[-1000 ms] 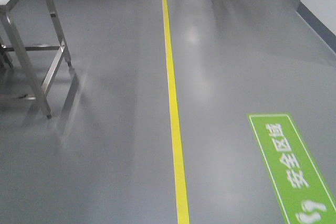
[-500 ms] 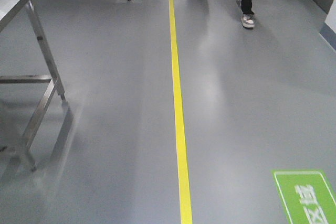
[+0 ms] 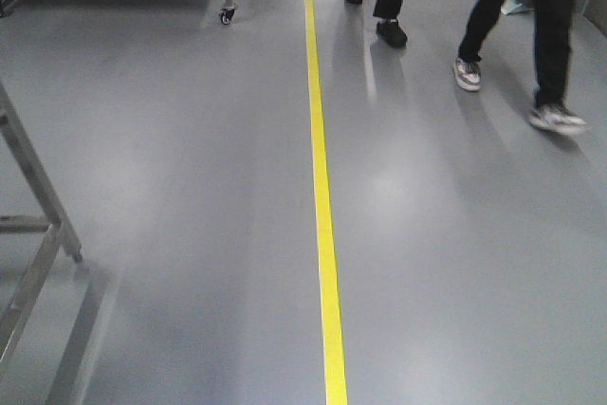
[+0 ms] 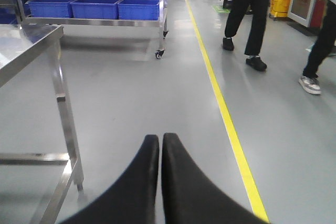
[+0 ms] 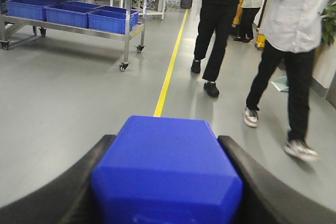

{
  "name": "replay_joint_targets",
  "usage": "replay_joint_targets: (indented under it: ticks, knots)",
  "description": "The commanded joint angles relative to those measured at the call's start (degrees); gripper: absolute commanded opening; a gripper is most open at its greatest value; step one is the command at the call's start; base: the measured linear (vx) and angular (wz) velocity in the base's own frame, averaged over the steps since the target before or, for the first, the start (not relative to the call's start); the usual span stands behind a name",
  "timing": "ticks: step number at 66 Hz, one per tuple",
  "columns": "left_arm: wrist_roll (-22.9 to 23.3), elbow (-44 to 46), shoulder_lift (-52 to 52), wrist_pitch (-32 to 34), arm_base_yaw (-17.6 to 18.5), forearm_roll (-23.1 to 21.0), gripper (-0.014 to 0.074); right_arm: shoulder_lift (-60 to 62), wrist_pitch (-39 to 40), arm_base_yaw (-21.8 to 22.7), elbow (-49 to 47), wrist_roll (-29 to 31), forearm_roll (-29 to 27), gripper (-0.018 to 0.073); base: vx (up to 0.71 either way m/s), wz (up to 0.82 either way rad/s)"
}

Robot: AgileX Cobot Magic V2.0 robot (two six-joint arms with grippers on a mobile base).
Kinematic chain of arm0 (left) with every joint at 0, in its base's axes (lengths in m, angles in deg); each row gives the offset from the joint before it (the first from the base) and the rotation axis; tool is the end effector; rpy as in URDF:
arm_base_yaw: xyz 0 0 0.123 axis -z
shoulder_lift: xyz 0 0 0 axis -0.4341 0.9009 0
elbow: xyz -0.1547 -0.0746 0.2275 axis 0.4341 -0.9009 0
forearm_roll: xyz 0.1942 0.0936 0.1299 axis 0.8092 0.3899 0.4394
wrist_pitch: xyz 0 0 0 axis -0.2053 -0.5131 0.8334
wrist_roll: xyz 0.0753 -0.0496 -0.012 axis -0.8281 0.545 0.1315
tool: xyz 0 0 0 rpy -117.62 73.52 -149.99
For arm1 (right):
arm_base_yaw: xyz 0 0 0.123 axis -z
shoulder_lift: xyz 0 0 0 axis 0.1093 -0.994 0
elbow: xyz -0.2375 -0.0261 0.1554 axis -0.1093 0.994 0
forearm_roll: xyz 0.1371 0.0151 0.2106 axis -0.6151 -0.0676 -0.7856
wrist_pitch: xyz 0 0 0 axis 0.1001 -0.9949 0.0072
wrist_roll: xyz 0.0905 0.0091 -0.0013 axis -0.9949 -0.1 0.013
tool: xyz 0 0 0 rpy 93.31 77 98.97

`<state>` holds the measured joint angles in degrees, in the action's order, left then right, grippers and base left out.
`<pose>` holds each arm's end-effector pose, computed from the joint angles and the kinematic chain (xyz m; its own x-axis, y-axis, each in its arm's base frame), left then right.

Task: Pour parts from conveyor to right shelf
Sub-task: 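Drive to the shelf rack and face an empty blue bin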

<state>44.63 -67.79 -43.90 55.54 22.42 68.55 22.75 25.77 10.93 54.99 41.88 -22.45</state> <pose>0.0580 0.0035 0.1855 -0.1495 -0.0375 -0.9880 -0.0636 0.9976 -0.0283 0.0389 0.0121 0.2697 -0.0821 -0.1455 -0.9859 -0.0995 0.9855 -0.1372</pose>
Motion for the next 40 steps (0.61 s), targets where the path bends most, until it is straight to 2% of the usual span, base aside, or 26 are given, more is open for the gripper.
replay_joint_targets:
  ticks: [1, 40]
  knots:
    - [0.49, 1.10, 0.77, 4.07, 0.08, -0.45, -0.0006, -0.73, 4.40, 0.08, -1.45, 0.12, -0.48, -0.0005, 0.85, 0.06]
    - [0.49, 1.10, 0.77, 4.07, 0.08, -0.45, -0.0006, -0.73, 4.40, 0.08, -1.45, 0.12, -0.48, -0.0005, 0.87, 0.07]
